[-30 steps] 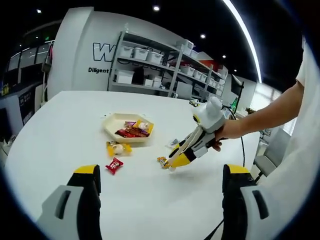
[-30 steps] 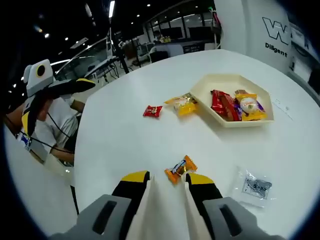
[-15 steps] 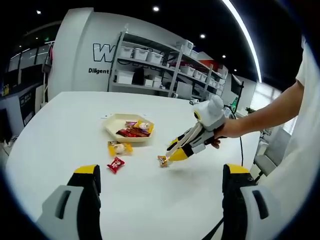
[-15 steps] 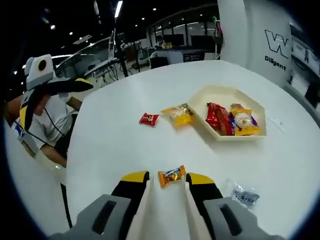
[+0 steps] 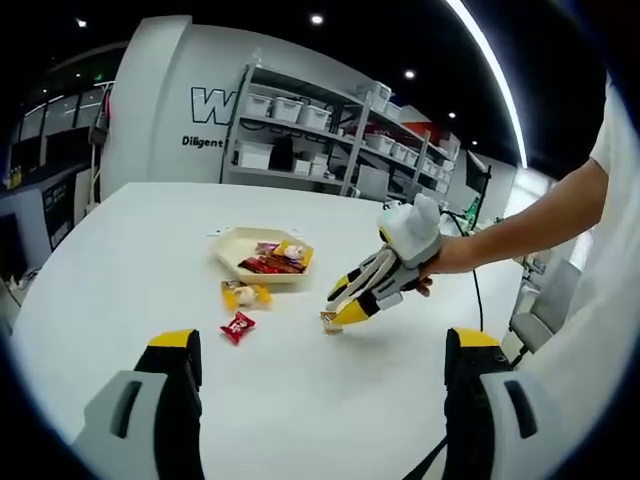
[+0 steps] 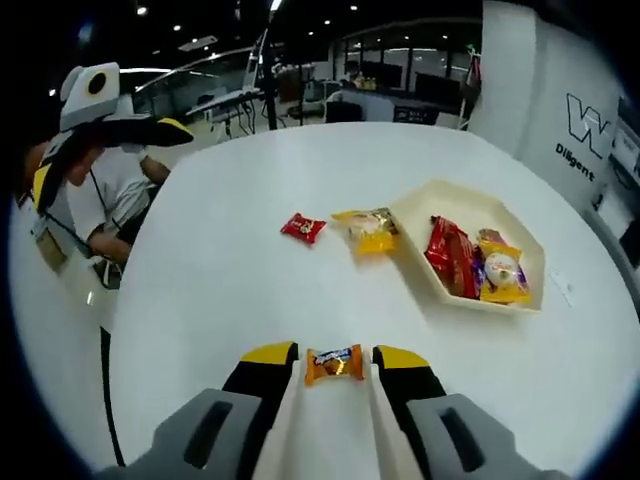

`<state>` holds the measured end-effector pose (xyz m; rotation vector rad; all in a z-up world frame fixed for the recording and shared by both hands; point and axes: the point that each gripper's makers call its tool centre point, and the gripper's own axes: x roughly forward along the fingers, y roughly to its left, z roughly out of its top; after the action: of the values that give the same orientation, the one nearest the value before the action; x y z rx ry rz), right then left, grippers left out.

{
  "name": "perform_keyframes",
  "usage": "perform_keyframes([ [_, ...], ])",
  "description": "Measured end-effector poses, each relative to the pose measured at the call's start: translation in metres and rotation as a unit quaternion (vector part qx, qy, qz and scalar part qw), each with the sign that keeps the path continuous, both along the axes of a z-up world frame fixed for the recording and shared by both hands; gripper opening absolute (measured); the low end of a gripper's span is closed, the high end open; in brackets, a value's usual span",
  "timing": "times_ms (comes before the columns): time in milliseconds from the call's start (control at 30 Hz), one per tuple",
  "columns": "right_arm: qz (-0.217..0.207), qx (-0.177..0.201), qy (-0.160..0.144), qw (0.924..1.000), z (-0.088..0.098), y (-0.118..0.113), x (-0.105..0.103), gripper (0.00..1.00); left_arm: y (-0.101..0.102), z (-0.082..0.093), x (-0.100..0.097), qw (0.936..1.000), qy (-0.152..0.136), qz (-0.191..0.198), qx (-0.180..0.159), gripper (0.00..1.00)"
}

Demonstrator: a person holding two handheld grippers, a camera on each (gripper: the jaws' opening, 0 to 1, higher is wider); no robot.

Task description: Place the target food into the container with the food tongs after gripping and lifting it, then release it inside without dropping or visibly crushing the food.

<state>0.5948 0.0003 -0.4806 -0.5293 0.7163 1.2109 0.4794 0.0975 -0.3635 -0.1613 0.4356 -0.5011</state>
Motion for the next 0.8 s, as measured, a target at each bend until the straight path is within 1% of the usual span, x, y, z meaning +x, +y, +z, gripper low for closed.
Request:
perform_keyframes([
  [67, 0.002, -0.007, 0.001, 1.0, -0.004, -0.001, -0.002, 0.25, 0.001, 0.0, 0.0, 1.0, -0.001, 0.001, 0.0, 0.98],
  [100, 0.003, -0.001, -0.002, 1.0, -0.003, 0.0, -0.001, 0.25, 0.002, 0.0, 0.0, 1.0, 0.0, 0.003, -0.001, 0.98],
  [200, 0.005, -0.015, -0.012, 0.9998, -0.003, -0.002, 0.002, 0.19, 0.003, 0.0, 0.001, 1.0, 0.0, 0.006, -0.003, 0.98],
  [233, -0.016, -0.016, -0.001, 0.9997, -0.004, -0.003, 0.005, 0.17, 0.003, 0.0, 0.002, 1.0, 0.001, 0.006, -0.004, 0.98],
  [267, -0.022, -0.018, 0.0, 0.9996, -0.004, -0.003, 0.006, 0.16, 0.003, 0.0, 0.002, 1.0, 0.001, 0.006, -0.003, 0.98],
  [300, -0.018, -0.015, 0.001, 0.9997, -0.004, -0.002, 0.007, 0.16, 0.003, -0.001, 0.003, 1.0, 0.002, 0.005, -0.003, 0.98],
  [333, -0.031, -0.014, 0.01, 0.9994, -0.003, -0.003, 0.009, 0.16, 0.002, 0.0, 0.004, 1.0, 0.001, 0.004, -0.003, 0.98],
  [367, -0.049, -0.005, 0.027, 0.9984, -0.003, -0.004, 0.007, 0.16, 0.001, 0.001, 0.005, 1.0, -0.001, 0.003, -0.004, 0.98],
  [400, -0.048, -0.002, 0.033, 0.9983, -0.003, -0.003, 0.006, 0.17, 0.001, 0.001, 0.005, 1.0, -0.001, 0.002, -0.005, 0.98],
  [467, -0.046, -0.002, 0.022, 0.9987, -0.001, -0.005, 0.008, 0.17, 0.001, 0.001, 0.007, 1.0, -0.001, 0.002, -0.004, 0.98],
  [533, -0.039, 0.006, 0.015, 0.9991, 0.005, -0.004, 0.008, 0.18, 0.001, 0.002, 0.008, 1.0, -0.002, 0.003, -0.006, 0.98],
  [633, -0.046, 0.03, 0.003, 0.9985, 0.023, 0.001, 0.016, 0.18, 0.0, 0.003, 0.01, 1.0, -0.003, 0.001, -0.006, 0.98],
  [700, -0.046, 0.036, 0.002, 0.9983, 0.029, 0.003, 0.019, 0.18, 0.0, 0.003, 0.01, 1.0, -0.002, 0.0, -0.006, 0.98],
  [733, -0.051, 0.047, -0.013, 0.9975, 0.041, 0.007, 0.028, 0.18, -0.001, 0.003, 0.011, 1.0, -0.003, 0.0, -0.006, 0.98],
  [800, -0.054, 0.055, -0.016, 0.9969, 0.048, 0.01, 0.035, 0.18, -0.001, 0.004, 0.011, 1.0, -0.004, -0.001, -0.006, 0.98],
])
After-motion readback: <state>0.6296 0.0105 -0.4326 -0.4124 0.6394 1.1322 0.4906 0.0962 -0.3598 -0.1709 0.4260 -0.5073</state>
